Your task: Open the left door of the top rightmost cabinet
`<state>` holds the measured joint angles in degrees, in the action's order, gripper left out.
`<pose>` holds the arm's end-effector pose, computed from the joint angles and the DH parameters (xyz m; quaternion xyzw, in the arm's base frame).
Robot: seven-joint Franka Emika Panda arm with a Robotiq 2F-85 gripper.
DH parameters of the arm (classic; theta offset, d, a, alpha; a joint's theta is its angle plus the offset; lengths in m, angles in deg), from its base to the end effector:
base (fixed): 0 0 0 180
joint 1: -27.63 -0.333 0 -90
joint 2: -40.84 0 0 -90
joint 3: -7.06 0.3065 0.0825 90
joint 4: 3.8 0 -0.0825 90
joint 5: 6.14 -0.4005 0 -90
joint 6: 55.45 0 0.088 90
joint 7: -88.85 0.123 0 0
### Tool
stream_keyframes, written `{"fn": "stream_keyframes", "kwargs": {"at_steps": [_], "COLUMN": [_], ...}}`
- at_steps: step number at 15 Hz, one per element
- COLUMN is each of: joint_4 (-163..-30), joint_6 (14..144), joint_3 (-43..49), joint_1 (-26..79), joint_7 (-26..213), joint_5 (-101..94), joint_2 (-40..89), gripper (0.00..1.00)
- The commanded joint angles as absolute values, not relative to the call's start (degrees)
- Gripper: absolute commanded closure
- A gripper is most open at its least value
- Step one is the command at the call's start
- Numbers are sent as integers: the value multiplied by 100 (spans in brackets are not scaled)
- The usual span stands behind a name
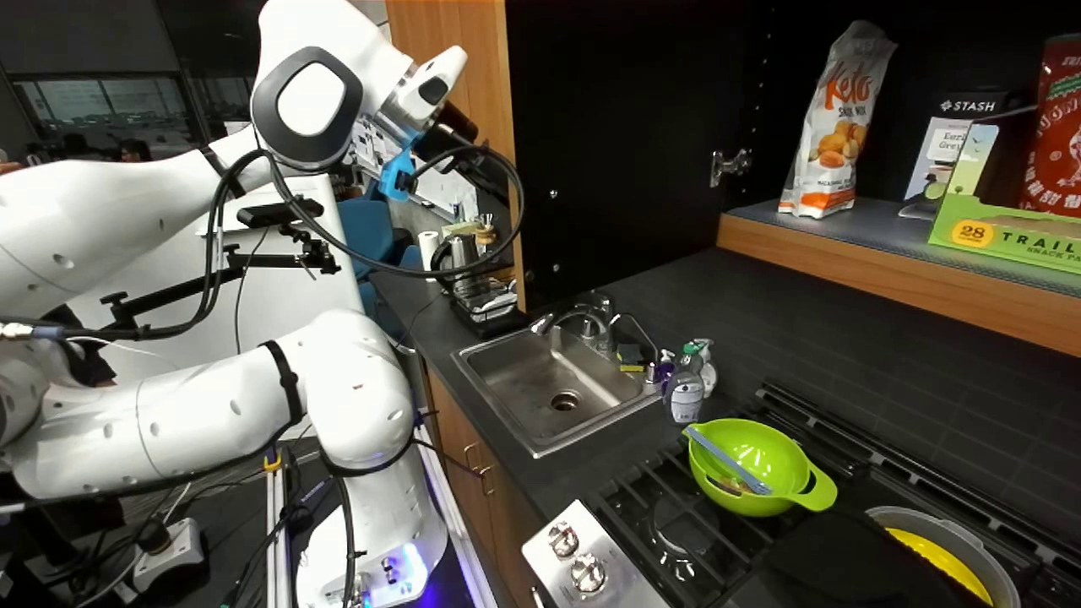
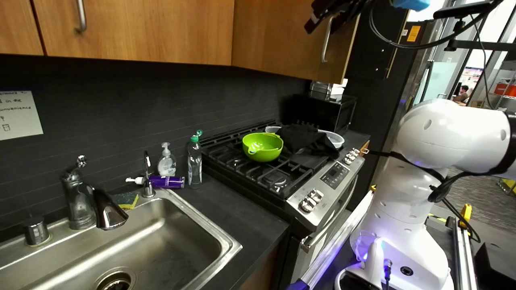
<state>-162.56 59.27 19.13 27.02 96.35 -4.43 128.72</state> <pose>0.1960 0.0589 0.6024 0.9218 -0.0119 0.3781 0.0843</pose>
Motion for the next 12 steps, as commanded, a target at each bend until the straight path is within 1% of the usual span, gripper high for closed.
{"fn": "stream_keyframes", "kwargs": {"at_steps": [1, 12], "joint_4": [-16314, -16318], "joint_6": [6471, 6516], "joint_3": [2056, 2512], "joint_1": [2411, 2238], "joint_7": [9571, 9879], "joint_5": [-491, -487], "joint_2": [12792, 12738], "gripper": [0, 0]}}
